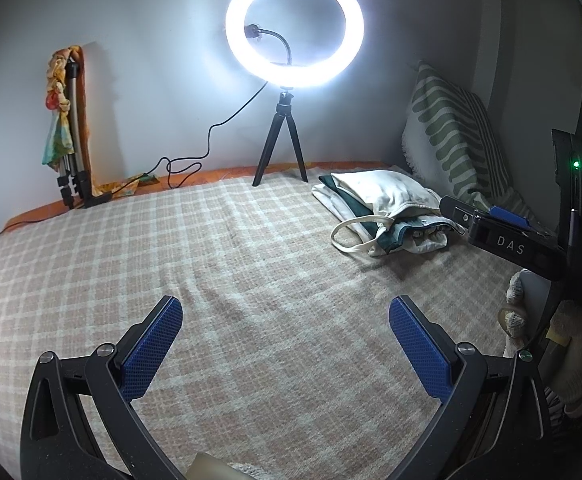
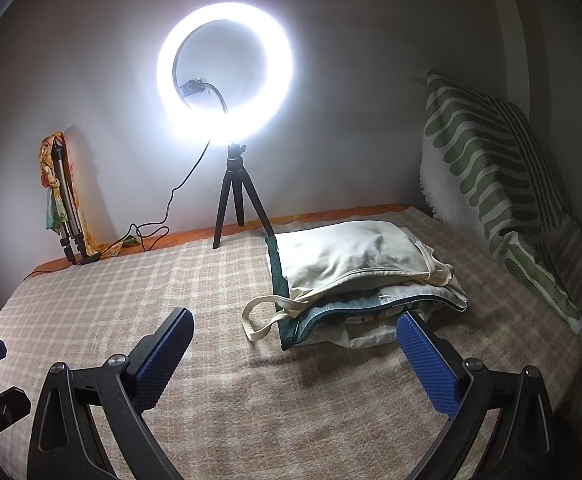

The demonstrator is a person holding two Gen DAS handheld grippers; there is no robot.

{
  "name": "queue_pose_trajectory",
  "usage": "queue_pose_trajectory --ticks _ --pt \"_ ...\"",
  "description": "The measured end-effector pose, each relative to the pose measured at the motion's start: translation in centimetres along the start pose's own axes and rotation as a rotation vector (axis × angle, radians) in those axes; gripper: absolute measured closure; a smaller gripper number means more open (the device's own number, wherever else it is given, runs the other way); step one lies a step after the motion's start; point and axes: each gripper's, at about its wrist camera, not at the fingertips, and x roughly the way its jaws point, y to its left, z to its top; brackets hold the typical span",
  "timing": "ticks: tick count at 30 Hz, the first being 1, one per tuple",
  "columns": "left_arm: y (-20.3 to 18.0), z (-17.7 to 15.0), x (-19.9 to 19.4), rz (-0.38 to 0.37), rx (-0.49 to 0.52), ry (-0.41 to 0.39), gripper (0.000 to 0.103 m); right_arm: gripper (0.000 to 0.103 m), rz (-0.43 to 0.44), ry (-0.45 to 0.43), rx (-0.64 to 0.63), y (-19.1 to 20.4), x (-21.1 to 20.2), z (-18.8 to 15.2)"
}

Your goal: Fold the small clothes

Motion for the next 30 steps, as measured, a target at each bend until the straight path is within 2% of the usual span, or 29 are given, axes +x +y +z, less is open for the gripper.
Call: queue_pose_trajectory --ticks 30 --pt "0.09 0.29 -0.08 -0.004 0.011 0.002 0.000 0.000 0.001 0.000 0.001 0.11 -0.03 -0.05"
